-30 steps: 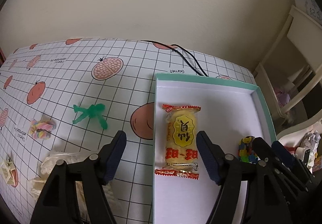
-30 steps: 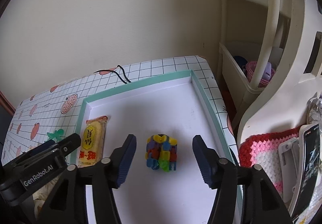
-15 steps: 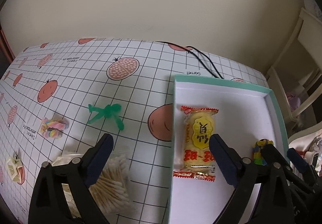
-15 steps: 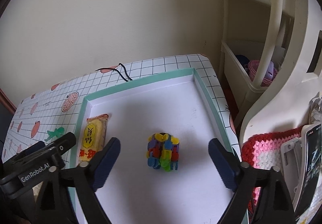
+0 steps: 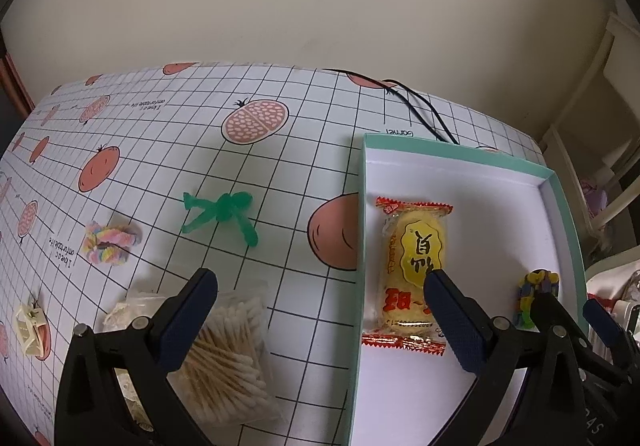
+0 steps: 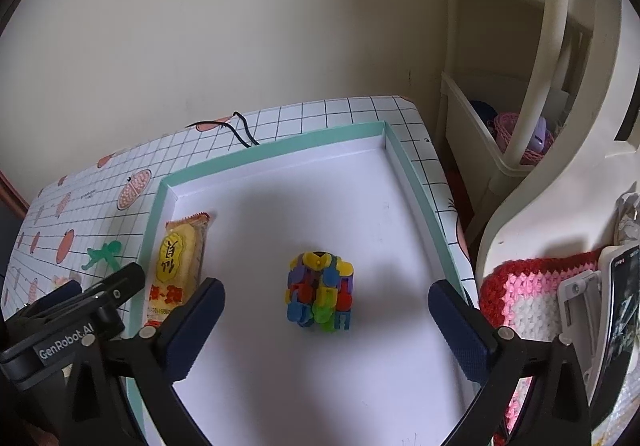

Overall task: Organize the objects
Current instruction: 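Withdraw both tools from the tray back toward the remaining objects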

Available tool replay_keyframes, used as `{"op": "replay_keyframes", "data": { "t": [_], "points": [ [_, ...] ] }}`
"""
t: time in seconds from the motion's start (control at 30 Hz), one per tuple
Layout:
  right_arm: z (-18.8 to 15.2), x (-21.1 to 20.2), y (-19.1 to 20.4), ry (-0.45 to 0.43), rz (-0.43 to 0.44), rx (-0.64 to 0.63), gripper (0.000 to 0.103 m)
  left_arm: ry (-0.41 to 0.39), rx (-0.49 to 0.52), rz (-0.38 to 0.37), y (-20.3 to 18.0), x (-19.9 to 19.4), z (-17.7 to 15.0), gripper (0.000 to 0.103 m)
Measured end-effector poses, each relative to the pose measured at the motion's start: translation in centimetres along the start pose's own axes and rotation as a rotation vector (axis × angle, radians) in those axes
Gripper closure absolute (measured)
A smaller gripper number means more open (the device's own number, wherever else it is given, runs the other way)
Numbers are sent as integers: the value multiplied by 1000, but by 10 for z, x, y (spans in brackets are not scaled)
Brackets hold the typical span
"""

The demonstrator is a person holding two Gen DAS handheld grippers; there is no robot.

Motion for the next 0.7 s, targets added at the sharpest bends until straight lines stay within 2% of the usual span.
{"op": "replay_keyframes", "data": {
  "t": [0.37, 0.53, 0.7],
  "points": [
    [0, -5, 4, 8, -4, -21, 0, 6, 5, -38, 1, -8, -4, 0],
    [2, -24, 13, -21, -1, -69, 0, -11, 7, -96, 12, -30, -7, 0],
    [3, -52, 28, -67, 35, -116, 0, -67, -2, -134, 46, -66, -13, 0]
  ]
}}
Point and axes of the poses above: each gripper's, at about its wrist camera, not at the fingertips, and x roughly the way its jaws point, y to its left, z to its top, the point moved 7 cm from there along x, roughly the way its jaws point, and after that the axes turned 7 degrees about y, right-handed, at the moved point
